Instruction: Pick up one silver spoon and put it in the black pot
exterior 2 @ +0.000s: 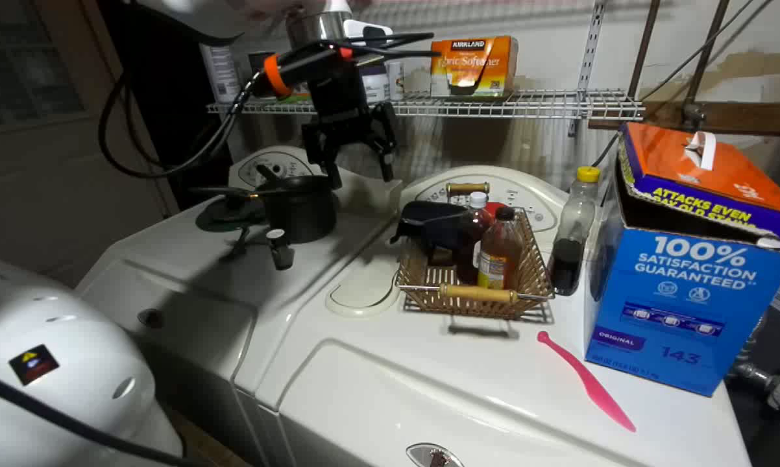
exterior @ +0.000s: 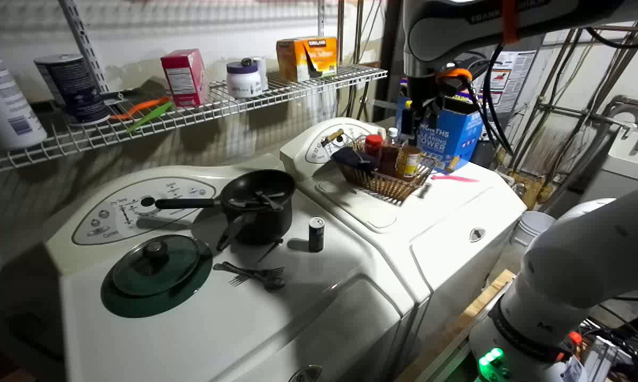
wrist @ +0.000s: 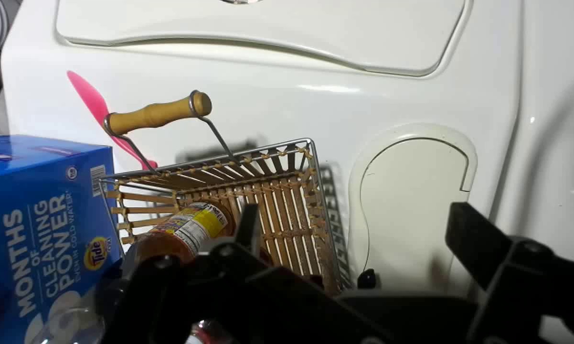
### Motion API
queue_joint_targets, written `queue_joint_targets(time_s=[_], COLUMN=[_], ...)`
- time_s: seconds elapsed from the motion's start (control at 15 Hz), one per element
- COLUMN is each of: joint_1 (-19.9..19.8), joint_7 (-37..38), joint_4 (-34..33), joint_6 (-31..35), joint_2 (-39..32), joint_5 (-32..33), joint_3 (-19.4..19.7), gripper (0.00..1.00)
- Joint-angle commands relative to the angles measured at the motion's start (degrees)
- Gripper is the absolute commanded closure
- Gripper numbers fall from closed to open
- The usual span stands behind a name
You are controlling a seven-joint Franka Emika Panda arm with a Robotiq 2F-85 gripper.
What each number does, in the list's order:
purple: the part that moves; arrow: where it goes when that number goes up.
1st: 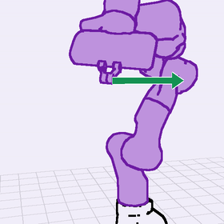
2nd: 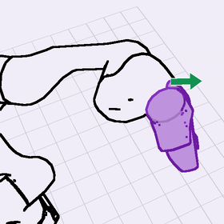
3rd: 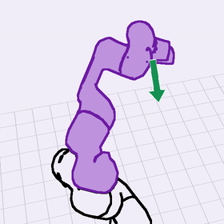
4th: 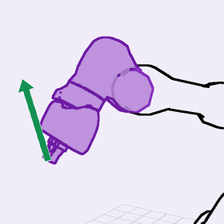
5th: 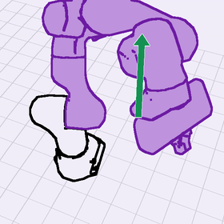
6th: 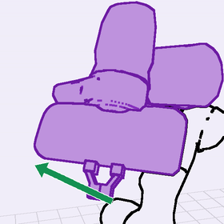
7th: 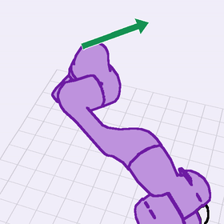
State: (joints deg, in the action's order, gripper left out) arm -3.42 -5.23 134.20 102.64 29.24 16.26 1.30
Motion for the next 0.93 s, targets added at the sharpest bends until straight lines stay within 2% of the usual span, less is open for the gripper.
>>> queue_joint_targets(time_s=[0.0,0.53,0.67,0.87], joint_1=[0.5,0.5,4.2,9.1], joint_7=[0.2,0.2,-4.7,-7.2], joint_4=[-0.1,-0.1,0.9,2.2], joint_6=[-0.2,-0.2,-0.5,-0.2], joint_2=[0.0,0.0,0.9,2.1], joint_5=[0.1,0.1,-3.4,-8.3], joint_3=[0.4,0.4,-0.2,-2.2], gripper=[0.0,0.0,0.0,0.0])
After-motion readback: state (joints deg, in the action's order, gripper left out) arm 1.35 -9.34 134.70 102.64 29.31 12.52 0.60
